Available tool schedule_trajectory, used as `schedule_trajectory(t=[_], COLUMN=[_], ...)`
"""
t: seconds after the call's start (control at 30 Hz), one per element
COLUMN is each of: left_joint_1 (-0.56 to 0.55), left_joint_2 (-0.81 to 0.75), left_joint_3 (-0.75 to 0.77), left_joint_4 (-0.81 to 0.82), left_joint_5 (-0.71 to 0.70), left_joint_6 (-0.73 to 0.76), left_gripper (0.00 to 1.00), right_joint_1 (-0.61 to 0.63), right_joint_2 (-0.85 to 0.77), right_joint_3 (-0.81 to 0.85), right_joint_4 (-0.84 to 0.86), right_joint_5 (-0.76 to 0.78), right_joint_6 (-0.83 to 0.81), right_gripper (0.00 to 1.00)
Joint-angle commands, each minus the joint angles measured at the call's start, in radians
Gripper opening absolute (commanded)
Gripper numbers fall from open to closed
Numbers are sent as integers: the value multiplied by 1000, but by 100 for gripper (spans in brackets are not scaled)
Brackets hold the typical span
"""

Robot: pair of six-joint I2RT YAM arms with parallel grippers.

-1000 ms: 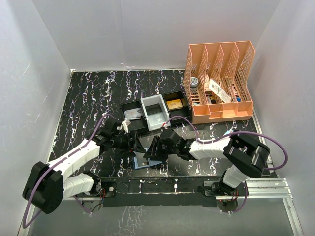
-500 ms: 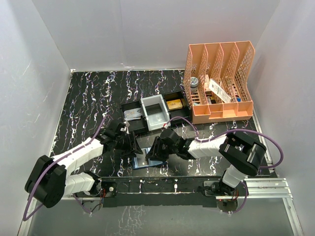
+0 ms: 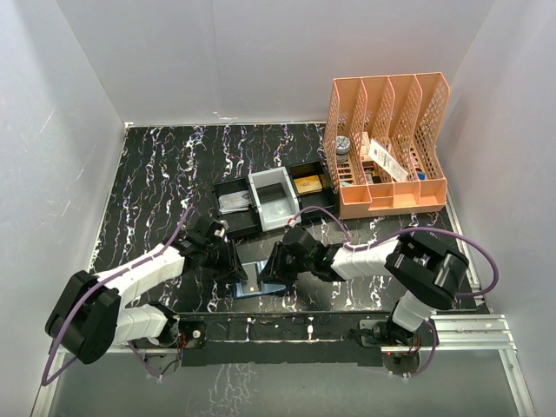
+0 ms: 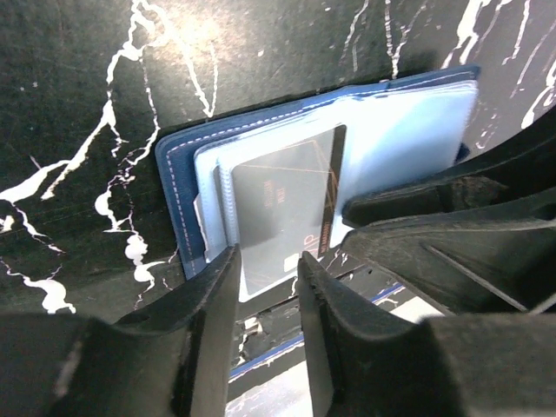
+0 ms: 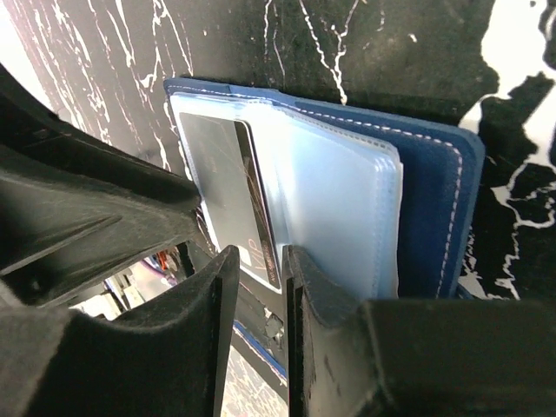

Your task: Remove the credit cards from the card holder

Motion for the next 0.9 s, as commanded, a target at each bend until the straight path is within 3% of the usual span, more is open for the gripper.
schedule_trajectory(t=[0.0,0.37,0.63,0.87], left_joint_1=[-5,-5,-4,-4], left_joint_2=[21,70,76,81], left_joint_3=[-12,-1,7,6], left_joint_4=[-11,-41,-56,-70], left_joint_5=[11,-9,-22,-34], left_joint_6=[24,58,66,72], left_gripper=[29,20,18,18], right_joint_1=[-4,-5,-10,-29], right_joint_2=[21,49,42,13], right_joint_3=[35,54,45,9], right_joint_4=[81,43,67,67], right_joint_5=[-35,-32,-48,-53], right_joint_6=[-9,-10,-4,-3], right_gripper=[24,18,1,0])
